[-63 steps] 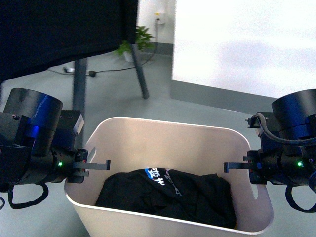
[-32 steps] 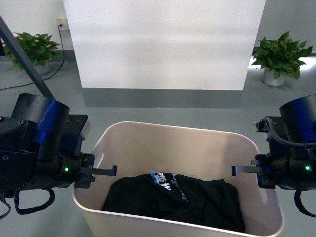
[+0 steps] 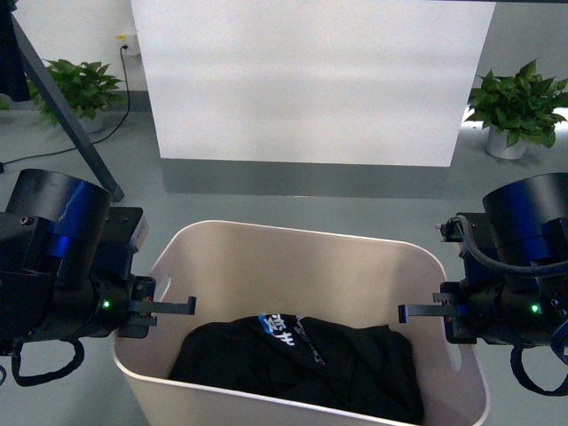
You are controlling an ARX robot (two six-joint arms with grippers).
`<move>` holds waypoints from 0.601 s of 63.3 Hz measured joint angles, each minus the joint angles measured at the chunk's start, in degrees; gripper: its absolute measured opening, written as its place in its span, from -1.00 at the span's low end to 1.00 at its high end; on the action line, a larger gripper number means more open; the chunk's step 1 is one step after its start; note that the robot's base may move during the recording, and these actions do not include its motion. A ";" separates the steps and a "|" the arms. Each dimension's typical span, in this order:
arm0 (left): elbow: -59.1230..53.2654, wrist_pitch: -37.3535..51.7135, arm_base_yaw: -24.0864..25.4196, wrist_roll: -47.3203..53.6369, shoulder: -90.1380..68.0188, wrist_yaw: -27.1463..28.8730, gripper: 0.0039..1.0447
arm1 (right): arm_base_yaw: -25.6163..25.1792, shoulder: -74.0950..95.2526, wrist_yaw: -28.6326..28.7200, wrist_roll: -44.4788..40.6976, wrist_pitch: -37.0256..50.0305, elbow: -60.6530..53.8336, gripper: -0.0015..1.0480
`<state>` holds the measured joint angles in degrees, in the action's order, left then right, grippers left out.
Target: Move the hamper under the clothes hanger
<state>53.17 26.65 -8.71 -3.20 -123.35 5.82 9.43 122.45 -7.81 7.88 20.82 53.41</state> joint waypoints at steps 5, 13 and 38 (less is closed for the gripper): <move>-0.04 0.15 -0.35 0.02 0.00 -0.55 -0.92 | -0.42 0.00 -0.48 -0.02 0.00 0.00 -0.94; -2.47 18.99 0.11 1.16 -3.48 -5.57 -0.92 | -0.79 2.27 -1.86 4.11 14.45 -2.23 -0.94; 7.50 10.75 -0.20 2.43 -10.14 -1.36 -0.92 | -0.31 12.98 -1.77 6.86 8.44 11.23 -0.94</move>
<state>60.66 37.41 -8.91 -0.78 -133.49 4.47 9.13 135.44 -9.58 14.74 29.26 64.64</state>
